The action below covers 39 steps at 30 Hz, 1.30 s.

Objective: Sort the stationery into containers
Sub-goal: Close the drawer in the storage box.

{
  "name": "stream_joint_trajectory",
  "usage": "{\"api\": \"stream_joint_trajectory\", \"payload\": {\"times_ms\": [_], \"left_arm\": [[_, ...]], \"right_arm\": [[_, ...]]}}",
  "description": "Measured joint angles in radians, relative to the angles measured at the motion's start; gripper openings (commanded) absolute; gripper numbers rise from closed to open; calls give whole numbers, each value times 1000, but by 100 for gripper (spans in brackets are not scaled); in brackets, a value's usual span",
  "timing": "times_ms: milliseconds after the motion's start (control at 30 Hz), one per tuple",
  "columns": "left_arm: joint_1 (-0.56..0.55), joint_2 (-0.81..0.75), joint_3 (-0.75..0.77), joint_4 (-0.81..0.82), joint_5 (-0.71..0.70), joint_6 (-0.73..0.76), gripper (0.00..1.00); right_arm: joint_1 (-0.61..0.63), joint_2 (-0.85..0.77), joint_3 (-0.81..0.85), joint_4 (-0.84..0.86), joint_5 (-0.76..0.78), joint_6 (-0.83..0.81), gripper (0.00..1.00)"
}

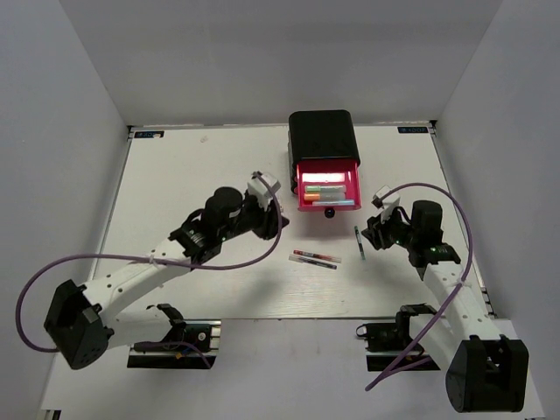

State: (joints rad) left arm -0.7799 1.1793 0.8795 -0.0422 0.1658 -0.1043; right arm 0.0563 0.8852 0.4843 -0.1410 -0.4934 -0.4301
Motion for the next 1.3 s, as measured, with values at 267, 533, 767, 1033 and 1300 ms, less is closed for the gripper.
{"api": "stream_joint_trajectory", "payload": {"times_ms": [267, 533, 767, 1033, 1300], "left_arm": [[7, -188, -210, -43, -93, -63, 48], [8, -208, -263, -96, -176, -47, 0], [8, -208, -263, -116, -193, -31, 2], [8, -208, -262, -116, -208, -27, 10], [8, -229, -263, -109, -195, -21, 65]], "right_arm": [[0, 16, 4, -22, -19, -3, 50], [0, 33, 3, -24, -43, -26, 47], [20, 40, 3, -8, -106, -81, 34], [73, 119, 4, 64, -132, -146, 29], [125, 238, 23, 203, -63, -153, 27]]}}
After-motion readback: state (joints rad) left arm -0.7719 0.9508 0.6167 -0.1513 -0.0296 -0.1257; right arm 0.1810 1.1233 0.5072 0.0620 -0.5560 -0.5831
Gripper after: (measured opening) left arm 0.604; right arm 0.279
